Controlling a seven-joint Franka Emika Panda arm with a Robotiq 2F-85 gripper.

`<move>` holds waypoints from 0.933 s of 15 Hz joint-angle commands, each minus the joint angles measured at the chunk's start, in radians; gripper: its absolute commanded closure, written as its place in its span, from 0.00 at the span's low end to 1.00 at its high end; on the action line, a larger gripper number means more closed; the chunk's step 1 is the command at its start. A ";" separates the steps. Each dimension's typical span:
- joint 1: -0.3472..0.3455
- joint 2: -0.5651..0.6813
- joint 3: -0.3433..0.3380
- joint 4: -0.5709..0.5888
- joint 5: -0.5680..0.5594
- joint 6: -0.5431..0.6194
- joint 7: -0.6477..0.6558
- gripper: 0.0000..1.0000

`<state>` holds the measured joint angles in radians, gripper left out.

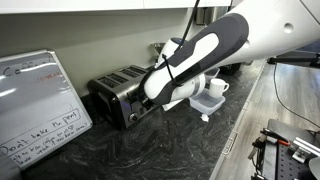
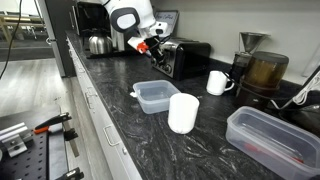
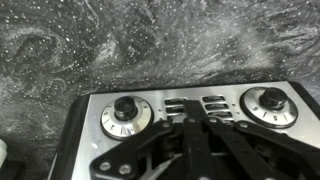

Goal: Turn on the toaster

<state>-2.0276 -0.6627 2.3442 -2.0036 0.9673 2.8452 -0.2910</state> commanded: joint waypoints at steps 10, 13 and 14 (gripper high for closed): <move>0.021 0.007 0.005 -0.022 0.018 0.123 -0.067 1.00; 0.055 0.001 -0.035 -0.033 -0.011 0.107 -0.024 1.00; 0.059 0.001 -0.041 -0.039 -0.018 0.102 -0.015 1.00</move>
<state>-2.0007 -0.6682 2.3586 -2.0403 0.9828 2.9630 -0.3381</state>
